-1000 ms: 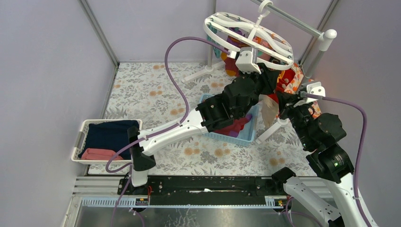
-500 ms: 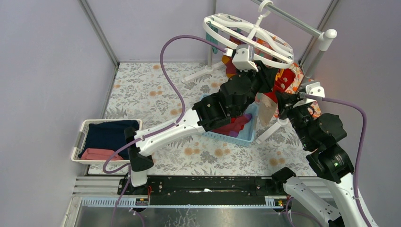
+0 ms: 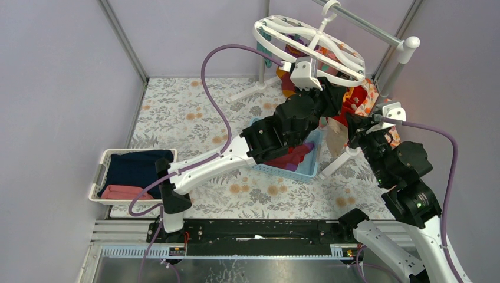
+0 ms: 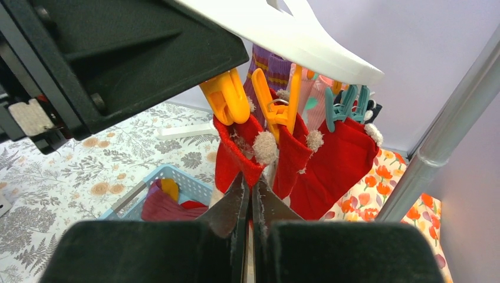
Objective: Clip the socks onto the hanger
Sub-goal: Clamp the sock onto the hanger.
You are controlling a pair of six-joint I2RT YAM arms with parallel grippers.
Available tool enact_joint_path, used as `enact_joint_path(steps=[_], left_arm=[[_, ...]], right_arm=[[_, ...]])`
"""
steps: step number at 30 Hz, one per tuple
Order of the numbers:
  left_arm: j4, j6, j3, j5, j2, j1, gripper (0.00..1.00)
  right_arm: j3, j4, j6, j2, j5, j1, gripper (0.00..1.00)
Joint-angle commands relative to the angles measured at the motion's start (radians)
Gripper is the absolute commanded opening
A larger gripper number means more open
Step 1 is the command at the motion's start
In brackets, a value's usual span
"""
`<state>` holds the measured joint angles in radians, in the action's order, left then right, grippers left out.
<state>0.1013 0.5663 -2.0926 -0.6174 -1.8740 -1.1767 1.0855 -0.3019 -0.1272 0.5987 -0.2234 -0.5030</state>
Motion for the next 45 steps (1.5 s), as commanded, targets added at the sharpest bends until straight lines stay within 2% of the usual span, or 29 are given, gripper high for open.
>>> enact_joint_path(steps=[1,20,45], left_arm=[[0.005,-0.003,0.011,-0.018,0.041,0.011,0.12],[0.001,-0.002,0.03,-0.016,0.063,0.017,0.12],[0.003,0.027,0.058,0.0,0.051,0.019,0.11]], right_arm=[[0.029,0.038,-0.017,-0.001,-0.037,-0.008,0.0],[0.019,0.035,-0.02,-0.014,-0.063,-0.009,0.0],[0.045,0.04,0.001,0.011,0.0,-0.009,0.0]])
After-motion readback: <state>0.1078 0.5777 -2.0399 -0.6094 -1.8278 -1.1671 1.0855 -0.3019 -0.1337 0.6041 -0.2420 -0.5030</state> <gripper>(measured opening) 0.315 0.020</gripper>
